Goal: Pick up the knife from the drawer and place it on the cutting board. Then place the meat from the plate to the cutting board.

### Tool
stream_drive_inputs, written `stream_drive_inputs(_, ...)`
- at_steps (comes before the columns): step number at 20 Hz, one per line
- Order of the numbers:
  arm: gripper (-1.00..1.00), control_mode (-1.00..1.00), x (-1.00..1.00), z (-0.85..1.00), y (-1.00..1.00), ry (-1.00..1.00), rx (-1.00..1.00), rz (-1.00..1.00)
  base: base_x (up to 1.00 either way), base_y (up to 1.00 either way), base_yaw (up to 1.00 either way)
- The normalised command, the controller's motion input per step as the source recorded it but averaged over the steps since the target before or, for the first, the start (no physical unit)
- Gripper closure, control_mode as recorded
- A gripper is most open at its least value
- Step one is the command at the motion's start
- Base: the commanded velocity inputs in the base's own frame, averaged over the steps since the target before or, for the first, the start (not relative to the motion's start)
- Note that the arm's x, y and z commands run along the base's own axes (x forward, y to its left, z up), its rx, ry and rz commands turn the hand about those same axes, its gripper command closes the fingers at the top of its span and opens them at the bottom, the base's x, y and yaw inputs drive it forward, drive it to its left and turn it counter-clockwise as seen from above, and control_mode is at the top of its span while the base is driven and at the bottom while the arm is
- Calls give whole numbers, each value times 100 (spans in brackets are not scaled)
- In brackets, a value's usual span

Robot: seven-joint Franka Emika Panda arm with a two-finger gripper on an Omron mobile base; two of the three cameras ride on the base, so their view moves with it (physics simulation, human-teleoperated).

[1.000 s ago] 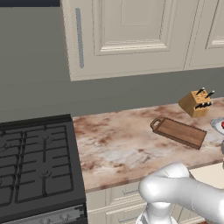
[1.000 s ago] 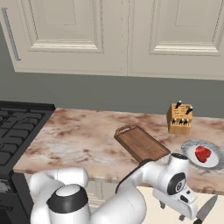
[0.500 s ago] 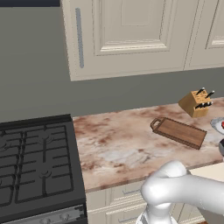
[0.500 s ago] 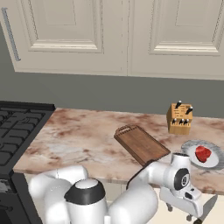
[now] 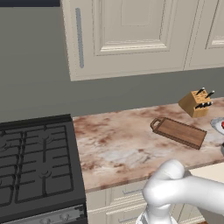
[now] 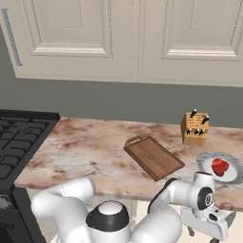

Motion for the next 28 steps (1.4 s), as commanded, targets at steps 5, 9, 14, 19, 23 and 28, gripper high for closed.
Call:
stream_drive_inputs(5, -100, -100, 0, -17, -20, 10, 11, 0, 0, 0, 0)
stream_drive_inputs(9, -100, -100, 0, -15, -12, 11, 15, 3, 0, 0, 0)
stream_drive_inputs(14, -100, -100, 0, -26, -2, 9, 13, 3, 0, 0, 0)
stream_drive_inputs(19, -100, -100, 0, -20, 2, 2, 13, 1, 0, 0, 0)
stream_drive_inputs(23, -100, -100, -4, -18, 3, -4, 15, 0, 0, 0, 0)
stream_drive_inputs(28, -100, -100, -4, -21, 3, -4, 12, 0, 0, 0, 0)
